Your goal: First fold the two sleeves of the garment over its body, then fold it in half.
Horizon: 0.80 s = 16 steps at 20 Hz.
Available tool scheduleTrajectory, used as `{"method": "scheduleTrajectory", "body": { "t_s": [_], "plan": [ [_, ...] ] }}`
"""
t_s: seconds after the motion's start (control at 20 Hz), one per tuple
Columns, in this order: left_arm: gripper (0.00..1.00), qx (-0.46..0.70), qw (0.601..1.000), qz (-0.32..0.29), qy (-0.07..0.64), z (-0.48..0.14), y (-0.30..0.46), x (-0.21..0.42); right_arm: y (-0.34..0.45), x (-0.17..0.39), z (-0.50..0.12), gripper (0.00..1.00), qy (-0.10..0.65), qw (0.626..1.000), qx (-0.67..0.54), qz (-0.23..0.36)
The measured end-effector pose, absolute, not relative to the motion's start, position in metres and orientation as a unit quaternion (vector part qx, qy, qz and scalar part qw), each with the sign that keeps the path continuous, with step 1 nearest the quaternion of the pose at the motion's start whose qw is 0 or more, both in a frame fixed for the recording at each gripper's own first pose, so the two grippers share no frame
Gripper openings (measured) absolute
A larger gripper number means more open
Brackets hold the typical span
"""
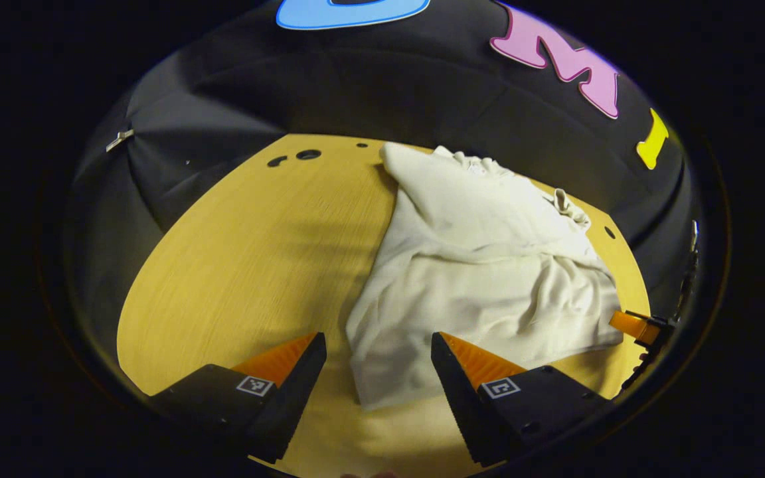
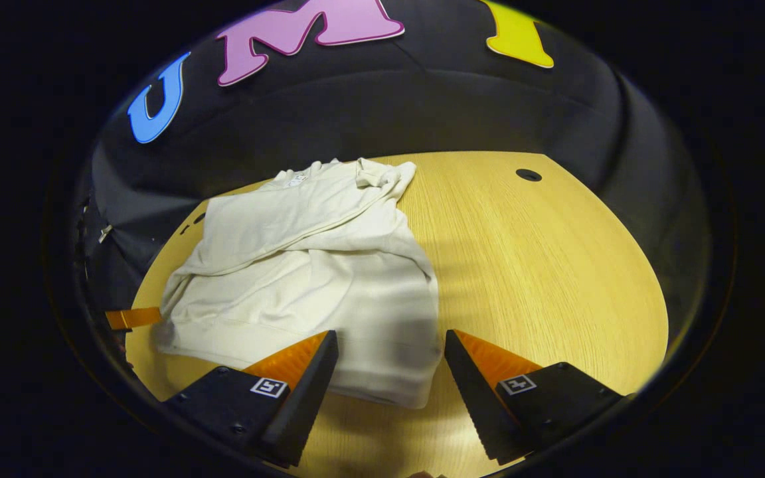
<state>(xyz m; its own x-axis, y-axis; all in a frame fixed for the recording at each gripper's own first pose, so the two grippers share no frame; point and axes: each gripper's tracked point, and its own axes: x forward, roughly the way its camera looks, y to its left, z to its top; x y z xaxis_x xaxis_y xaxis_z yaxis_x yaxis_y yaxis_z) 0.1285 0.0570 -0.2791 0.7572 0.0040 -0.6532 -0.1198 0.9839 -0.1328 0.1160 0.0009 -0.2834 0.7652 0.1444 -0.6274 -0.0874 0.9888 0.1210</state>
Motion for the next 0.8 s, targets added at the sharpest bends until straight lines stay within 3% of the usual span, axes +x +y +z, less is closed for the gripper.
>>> {"method": "scheduleTrajectory", "body": {
  "t_s": [0.45, 0.6, 0.7, 0.75, 0.8],
  "plan": [
    [0.99, -0.037, 0.934, 0.041, 0.353, -0.307, 0.048, 0.133, -0.001, 0.12, -0.302, 0.98, 0.342, 0.939, 0.012, 0.036],
    [0.84, -0.039, 0.94, 0.043, 0.338, -0.308, 0.038, 0.137, 0.001, 0.118, -0.302, 0.99, 0.34, 0.94, 0.004, 0.028],
    [0.74, -0.04, 0.945, 0.046, 0.322, -0.307, 0.033, 0.137, 0.009, 0.118, -0.304, 0.89, 0.336, 0.941, 0.01, 0.03],
    [0.7, -0.045, 0.948, 0.044, 0.311, -0.306, 0.029, 0.138, 0.017, 0.117, -0.302, 0.8, 0.333, 0.942, 0.011, 0.039],
    [0.56, -0.048, 0.952, 0.047, 0.299, -0.307, 0.025, 0.138, 0.023, 0.116, -0.303, 0.62, 0.333, 0.942, 0.014, 0.047]
  ]
}}
